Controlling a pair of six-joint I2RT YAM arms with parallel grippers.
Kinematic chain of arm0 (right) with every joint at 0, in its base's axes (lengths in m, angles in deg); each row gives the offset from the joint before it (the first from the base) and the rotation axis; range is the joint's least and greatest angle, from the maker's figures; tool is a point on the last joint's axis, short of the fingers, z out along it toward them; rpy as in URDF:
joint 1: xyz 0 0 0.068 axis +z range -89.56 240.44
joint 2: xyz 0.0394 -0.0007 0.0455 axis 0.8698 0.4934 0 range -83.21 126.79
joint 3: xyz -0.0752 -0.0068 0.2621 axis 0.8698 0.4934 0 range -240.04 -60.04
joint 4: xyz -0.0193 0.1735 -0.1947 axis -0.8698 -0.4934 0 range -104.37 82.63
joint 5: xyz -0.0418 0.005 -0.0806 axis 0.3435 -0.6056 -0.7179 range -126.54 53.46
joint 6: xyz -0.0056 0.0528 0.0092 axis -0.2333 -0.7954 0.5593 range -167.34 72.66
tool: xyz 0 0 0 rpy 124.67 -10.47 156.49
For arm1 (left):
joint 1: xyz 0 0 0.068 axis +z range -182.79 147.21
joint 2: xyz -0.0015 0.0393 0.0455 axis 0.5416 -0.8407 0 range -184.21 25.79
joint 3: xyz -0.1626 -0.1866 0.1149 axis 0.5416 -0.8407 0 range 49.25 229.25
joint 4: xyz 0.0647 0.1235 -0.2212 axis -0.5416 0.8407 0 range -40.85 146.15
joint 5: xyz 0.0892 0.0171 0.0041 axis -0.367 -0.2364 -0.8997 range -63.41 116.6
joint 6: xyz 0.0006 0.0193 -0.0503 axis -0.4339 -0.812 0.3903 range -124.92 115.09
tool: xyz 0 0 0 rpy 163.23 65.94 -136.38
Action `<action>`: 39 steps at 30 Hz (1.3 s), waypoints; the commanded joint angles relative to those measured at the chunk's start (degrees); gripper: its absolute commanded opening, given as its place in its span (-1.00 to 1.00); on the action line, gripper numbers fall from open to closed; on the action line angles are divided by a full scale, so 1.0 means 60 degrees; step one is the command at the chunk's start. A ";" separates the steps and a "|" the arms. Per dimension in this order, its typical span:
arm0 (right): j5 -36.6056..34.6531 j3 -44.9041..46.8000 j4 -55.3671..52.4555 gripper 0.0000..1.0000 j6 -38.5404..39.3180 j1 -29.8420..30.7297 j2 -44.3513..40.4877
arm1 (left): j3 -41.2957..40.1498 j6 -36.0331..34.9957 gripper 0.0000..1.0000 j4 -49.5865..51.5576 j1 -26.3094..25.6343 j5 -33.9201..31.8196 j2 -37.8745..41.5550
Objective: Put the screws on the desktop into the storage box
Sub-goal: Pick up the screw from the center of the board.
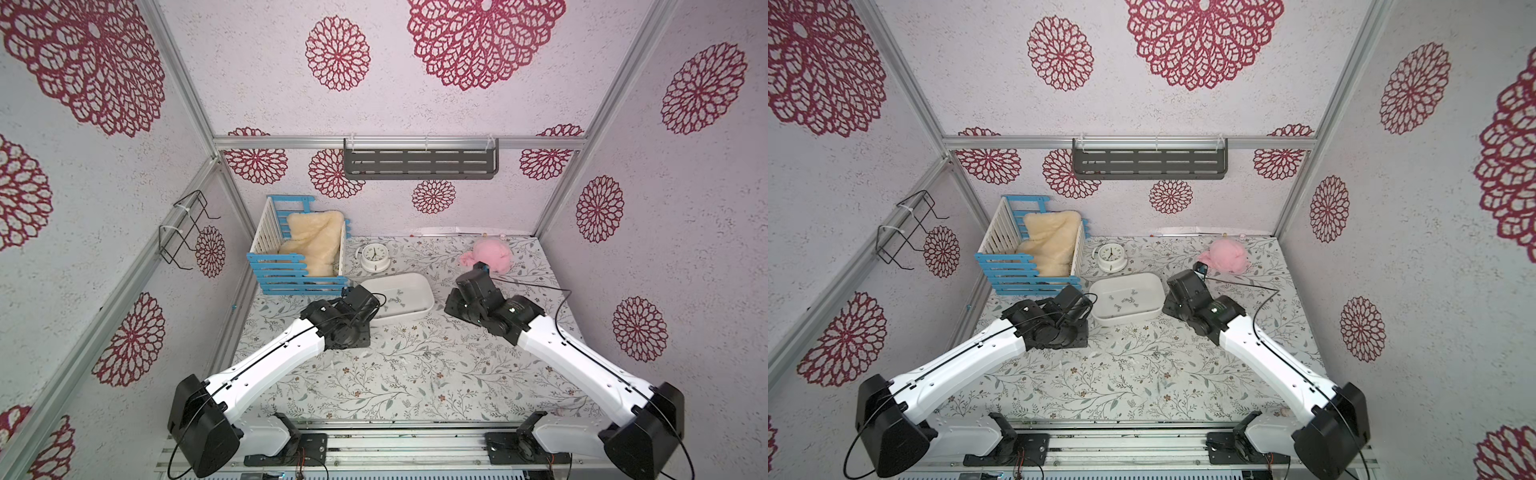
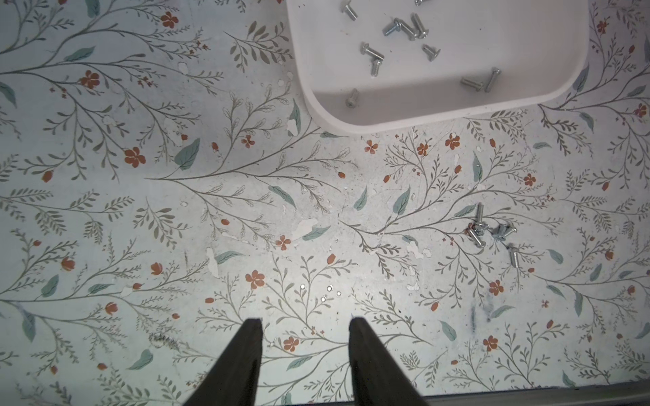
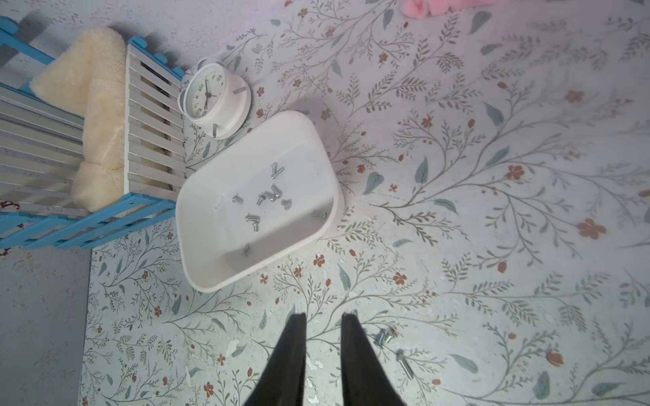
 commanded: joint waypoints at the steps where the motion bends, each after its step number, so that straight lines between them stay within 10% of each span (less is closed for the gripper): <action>1: -0.0473 0.0899 0.0325 -0.55 -0.0453 -0.0017 -0.1113 | 0.0275 0.0408 -0.09 -0.0465 -0.0557 -0.0280 -0.0428; 39: -0.1317 0.2759 -0.1404 -0.46 -0.1557 -0.0092 -0.4061 | 0.2920 0.0042 -0.13 -0.3090 -0.2356 0.0588 -0.6056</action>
